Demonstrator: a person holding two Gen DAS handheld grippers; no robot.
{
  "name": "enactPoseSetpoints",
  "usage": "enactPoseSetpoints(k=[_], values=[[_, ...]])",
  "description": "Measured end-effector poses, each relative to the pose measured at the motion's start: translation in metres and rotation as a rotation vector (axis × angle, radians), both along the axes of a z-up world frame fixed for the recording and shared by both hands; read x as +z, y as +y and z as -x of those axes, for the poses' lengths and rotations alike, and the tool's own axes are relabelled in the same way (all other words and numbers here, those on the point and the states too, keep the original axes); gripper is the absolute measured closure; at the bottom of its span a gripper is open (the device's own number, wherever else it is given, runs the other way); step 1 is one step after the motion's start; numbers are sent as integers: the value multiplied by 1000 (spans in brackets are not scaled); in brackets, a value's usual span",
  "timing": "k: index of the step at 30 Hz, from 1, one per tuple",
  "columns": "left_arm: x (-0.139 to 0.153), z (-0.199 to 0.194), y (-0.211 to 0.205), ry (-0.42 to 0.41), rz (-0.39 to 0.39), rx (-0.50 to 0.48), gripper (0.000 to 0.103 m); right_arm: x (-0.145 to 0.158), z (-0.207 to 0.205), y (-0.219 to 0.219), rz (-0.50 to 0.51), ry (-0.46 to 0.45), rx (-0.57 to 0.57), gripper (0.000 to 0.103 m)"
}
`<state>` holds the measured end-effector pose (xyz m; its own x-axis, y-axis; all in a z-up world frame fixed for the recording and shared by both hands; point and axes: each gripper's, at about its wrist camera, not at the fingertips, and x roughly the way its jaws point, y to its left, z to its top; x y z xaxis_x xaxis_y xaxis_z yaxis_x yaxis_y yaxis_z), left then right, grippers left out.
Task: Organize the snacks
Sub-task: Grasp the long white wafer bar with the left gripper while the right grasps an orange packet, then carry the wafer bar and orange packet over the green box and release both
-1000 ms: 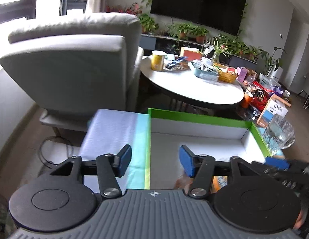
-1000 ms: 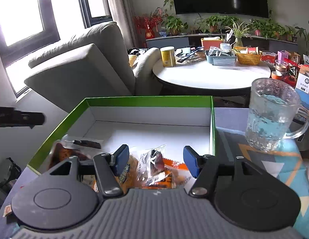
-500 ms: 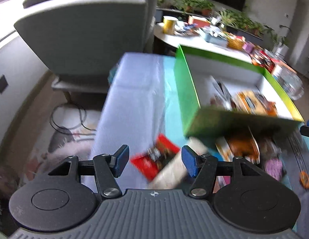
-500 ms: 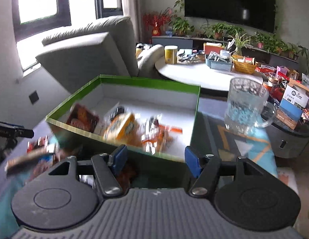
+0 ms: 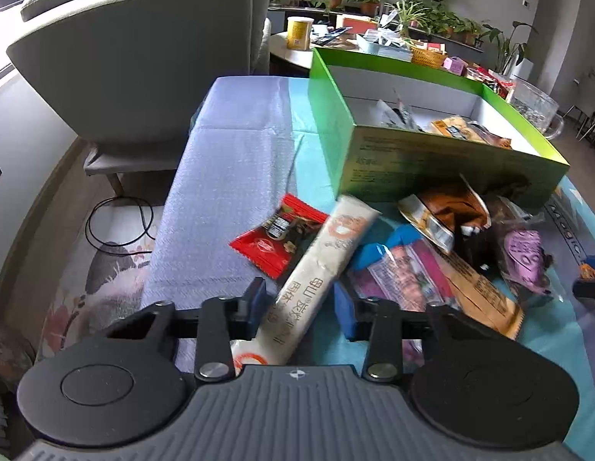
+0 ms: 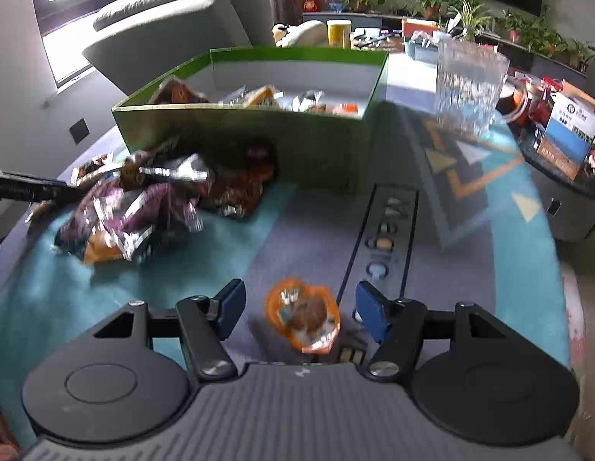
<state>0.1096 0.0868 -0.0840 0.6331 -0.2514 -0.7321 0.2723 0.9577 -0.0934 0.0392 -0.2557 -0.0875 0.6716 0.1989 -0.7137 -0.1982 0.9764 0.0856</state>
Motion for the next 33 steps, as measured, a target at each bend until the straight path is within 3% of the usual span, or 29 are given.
enactPoseSetpoints(k=[9, 11, 13, 15, 17, 18, 20, 23, 33], values=[[3, 39, -7, 14, 0, -16, 79, -4, 11, 5, 30, -42, -23, 57], [4, 41, -10, 17, -17, -8, 78, -2, 13, 4, 20, -43, -25, 63], [4, 40, -14, 17, -37, -5, 76, -1, 16, 3, -3, -44, -28, 67], [3, 38, -18, 11, -60, 8, 62, 1, 17, 4, -9, -51, -30, 67], [2, 36, -20, 1, -68, 18, 61, 3, 18, 5, -9, -61, -33, 67], [1, 36, -19, -6, -66, 17, 63, 5, 19, 5, -14, -66, -33, 67], [0, 36, -17, -19, -42, 16, 83, 7, 20, 6, -22, -79, -34, 67], [4, 38, -14, -20, 6, 13, 84, 11, 22, 6, -30, -93, -37, 67], [49, 51, -25, -185, 37, -16, 84, 35, 14, 11, -89, -189, -35, 67]])
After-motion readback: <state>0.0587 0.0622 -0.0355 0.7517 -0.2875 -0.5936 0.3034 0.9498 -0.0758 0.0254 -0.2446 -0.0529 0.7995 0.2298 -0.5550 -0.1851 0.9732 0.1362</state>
